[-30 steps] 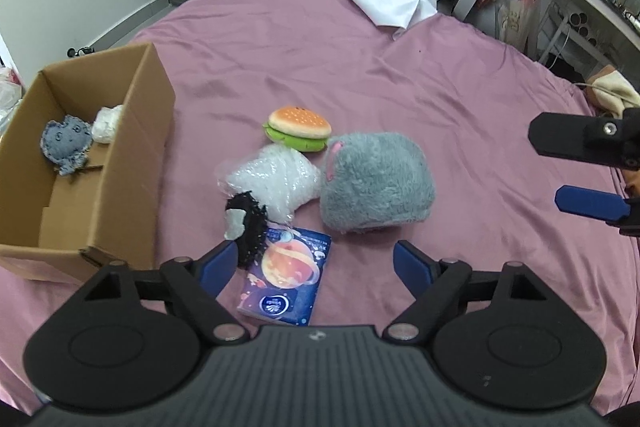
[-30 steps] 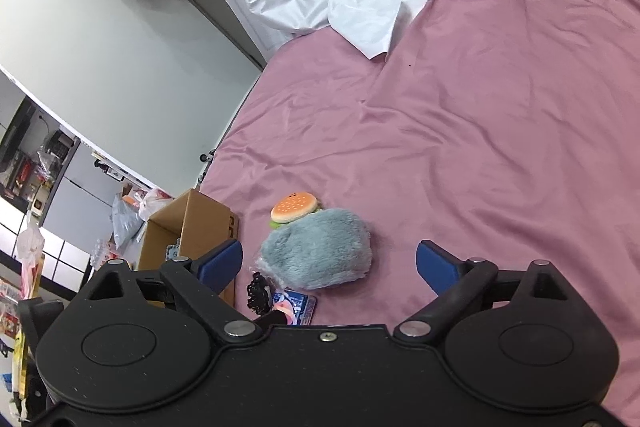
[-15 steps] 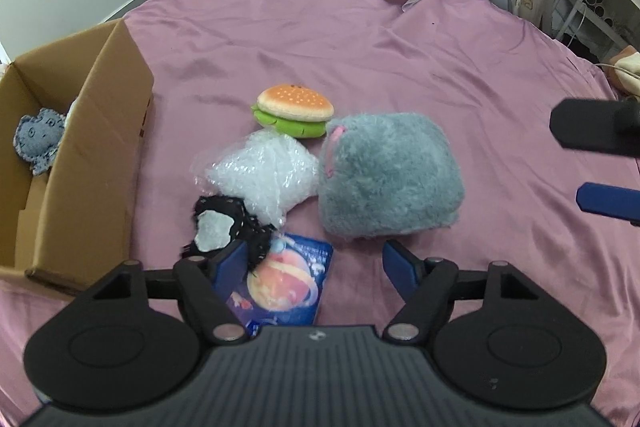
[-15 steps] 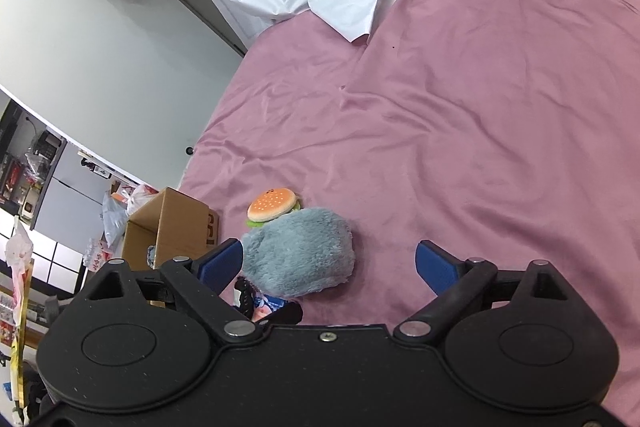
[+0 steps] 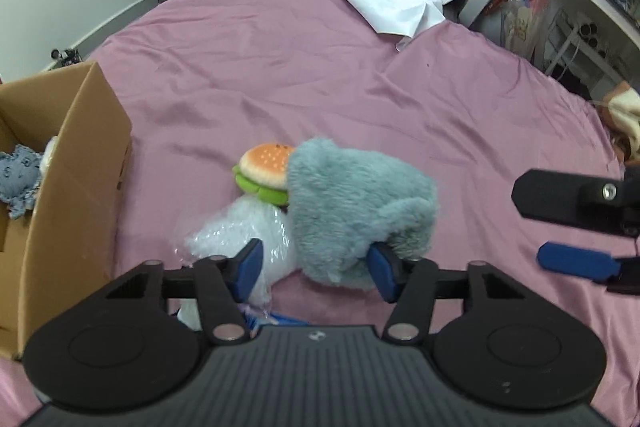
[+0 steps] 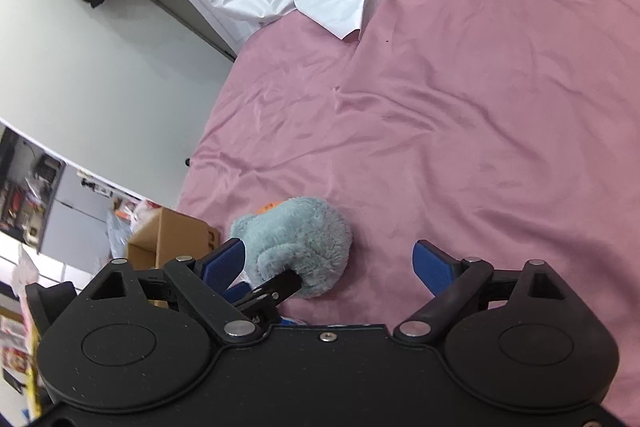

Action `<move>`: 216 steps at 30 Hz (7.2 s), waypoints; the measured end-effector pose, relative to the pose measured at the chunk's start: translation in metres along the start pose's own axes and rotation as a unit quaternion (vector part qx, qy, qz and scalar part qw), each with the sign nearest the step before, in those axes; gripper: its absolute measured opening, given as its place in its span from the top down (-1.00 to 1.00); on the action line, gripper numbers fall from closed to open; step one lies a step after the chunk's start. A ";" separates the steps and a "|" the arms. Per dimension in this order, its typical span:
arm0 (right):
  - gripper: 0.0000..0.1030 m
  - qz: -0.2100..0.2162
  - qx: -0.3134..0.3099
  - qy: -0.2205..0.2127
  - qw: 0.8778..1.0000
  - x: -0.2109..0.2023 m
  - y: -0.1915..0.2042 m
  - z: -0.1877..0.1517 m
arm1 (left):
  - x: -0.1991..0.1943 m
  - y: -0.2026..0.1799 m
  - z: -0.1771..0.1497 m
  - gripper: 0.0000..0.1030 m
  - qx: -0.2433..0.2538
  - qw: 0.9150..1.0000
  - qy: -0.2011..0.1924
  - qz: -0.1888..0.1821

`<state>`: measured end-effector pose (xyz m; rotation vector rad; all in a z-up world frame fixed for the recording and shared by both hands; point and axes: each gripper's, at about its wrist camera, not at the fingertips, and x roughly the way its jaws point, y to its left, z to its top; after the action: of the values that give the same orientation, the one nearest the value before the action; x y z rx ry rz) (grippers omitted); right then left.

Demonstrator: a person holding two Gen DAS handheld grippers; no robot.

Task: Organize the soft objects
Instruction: 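Close the left tool on the grey fluffy plush, then lift the grey plush with the left tool and carry it toward the box, then lower the grey plush into the box and open the left tool, then move the left tool over the black item while the right tool moves over the blue packet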

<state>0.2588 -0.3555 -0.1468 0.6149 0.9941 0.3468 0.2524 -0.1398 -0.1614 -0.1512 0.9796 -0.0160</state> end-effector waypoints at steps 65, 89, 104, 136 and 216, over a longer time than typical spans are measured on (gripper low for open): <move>0.67 0.078 0.155 0.014 0.985 0.069 -0.029 -0.001 | 0.010 0.017 0.040 0.58 -0.084 0.993 0.017 -0.085; 0.69 0.145 0.066 -0.026 0.987 0.028 0.034 0.000 | -0.074 0.042 0.048 0.58 -0.104 0.990 -0.053 -0.081; 0.69 0.169 0.011 -0.029 0.985 0.033 0.089 -0.022 | -0.109 0.093 0.043 0.58 -0.125 0.987 -0.080 -0.067; 0.54 0.192 -0.087 0.011 0.977 0.068 0.163 -0.074 | -0.129 0.208 0.006 0.58 -0.205 0.975 -0.077 -0.041; -0.17 -0.009 0.149 0.012 0.989 0.017 0.027 -0.080 | -0.090 0.058 -0.002 -0.55 -0.040 0.998 0.010 0.041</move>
<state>0.1989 -0.2994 -0.1734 0.8734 1.0835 0.1904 0.1975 -0.0757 -0.0957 -0.1840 1.0070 0.0980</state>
